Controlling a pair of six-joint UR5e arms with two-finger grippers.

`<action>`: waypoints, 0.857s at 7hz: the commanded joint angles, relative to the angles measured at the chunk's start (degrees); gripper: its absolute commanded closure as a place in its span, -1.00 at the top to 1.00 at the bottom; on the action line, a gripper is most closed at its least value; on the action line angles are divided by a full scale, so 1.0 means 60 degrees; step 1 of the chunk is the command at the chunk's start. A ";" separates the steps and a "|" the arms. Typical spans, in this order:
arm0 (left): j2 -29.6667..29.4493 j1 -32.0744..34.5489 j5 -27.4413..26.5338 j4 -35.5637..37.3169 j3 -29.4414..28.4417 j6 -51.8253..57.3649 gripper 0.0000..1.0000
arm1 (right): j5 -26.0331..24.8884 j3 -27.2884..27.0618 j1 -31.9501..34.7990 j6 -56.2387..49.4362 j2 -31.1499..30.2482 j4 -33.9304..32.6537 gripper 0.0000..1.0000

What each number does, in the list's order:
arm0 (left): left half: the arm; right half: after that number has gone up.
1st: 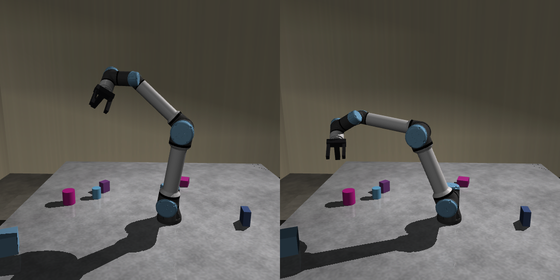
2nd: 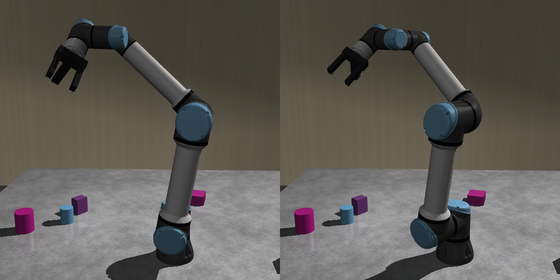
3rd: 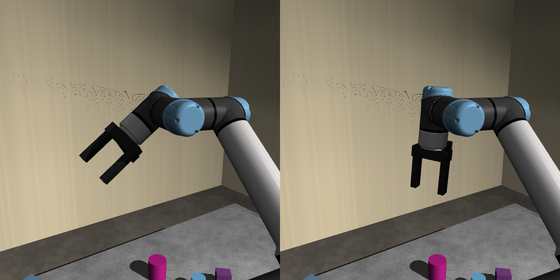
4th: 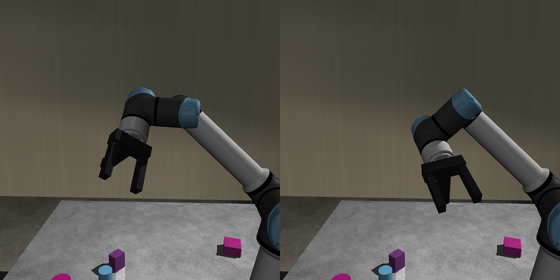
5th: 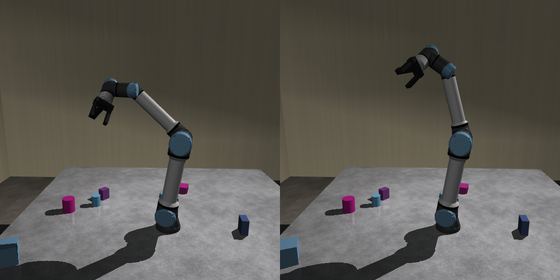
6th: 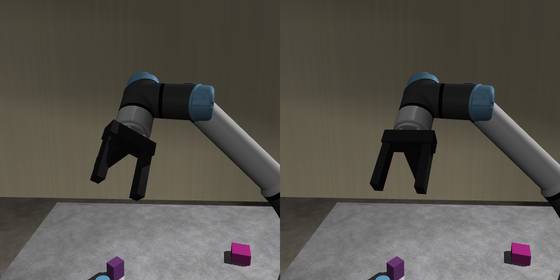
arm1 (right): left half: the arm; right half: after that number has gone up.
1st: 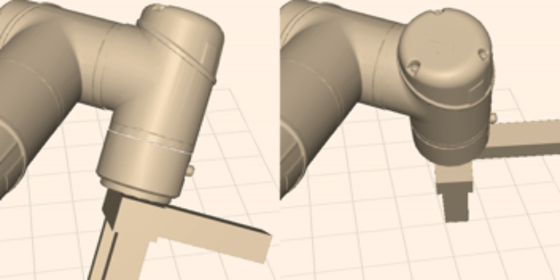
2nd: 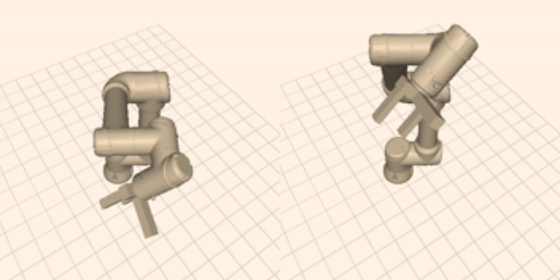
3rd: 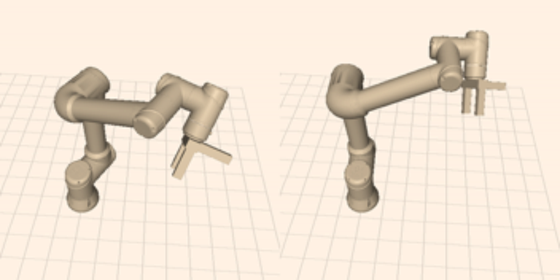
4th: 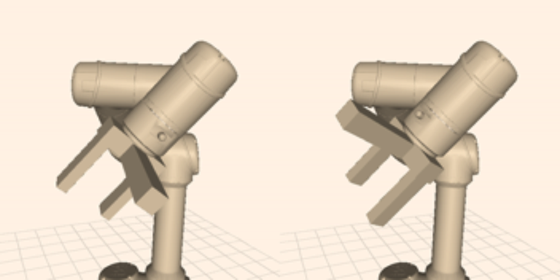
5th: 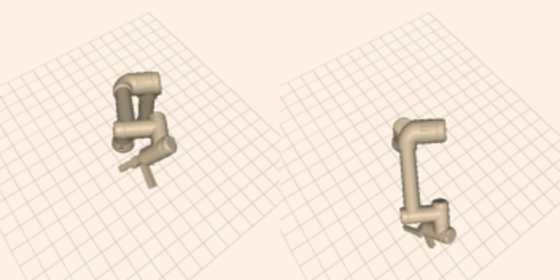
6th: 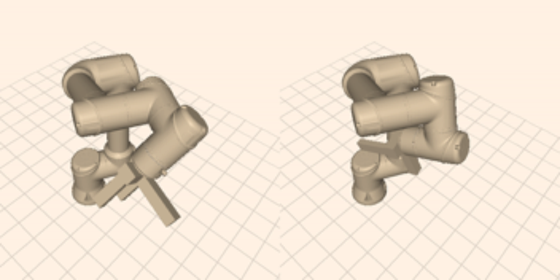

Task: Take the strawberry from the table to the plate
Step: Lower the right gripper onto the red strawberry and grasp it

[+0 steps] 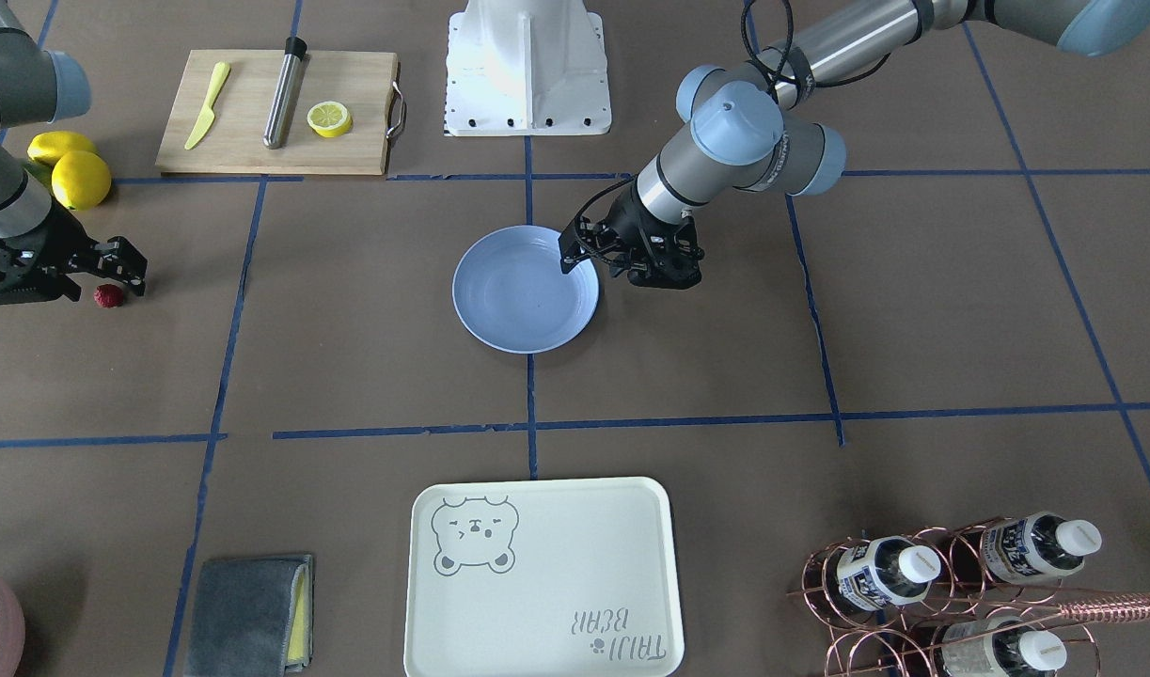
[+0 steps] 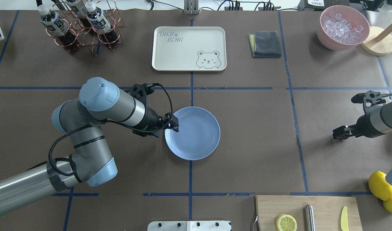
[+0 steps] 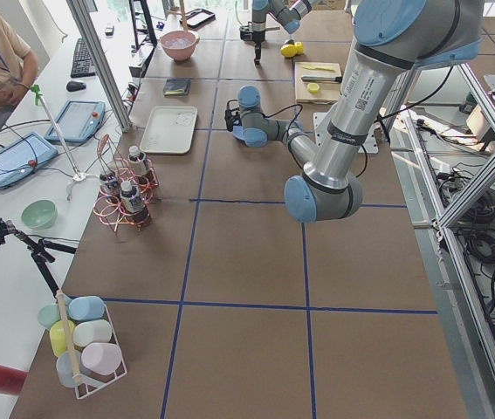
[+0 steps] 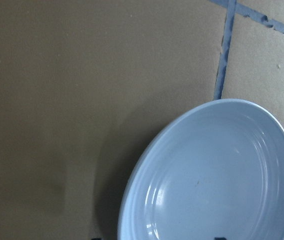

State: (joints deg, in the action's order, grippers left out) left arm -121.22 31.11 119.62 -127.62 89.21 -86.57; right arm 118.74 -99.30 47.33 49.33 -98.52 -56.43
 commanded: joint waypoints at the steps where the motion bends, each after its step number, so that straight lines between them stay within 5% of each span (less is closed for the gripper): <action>1: 0.0003 0.0000 0.0000 0.0000 -0.0001 0.0000 0.60 | -0.0159 0.0011 -0.0008 -0.0003 0.0087 0.0000 0.36; 2: 0.0003 0.0000 0.0000 0.0000 -0.0001 0.0015 0.60 | -0.0175 0.0026 0.0006 -0.0003 0.0088 0.0000 0.14; 4: 0.0003 0.0000 0.0000 -0.0015 0.0014 0.0000 0.60 | -0.0175 0.0011 0.0006 -0.0018 0.0044 0.0000 -0.96; 6: 0.0003 0.0000 0.0014 -0.0030 0.0028 0.0000 0.60 | -0.0059 -0.0338 0.0036 0.0011 0.0000 -0.0014 -1.00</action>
State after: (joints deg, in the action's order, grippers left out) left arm -121.20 31.11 119.64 -127.75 89.31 -86.57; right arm 117.89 -99.96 47.46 49.27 -98.42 -56.44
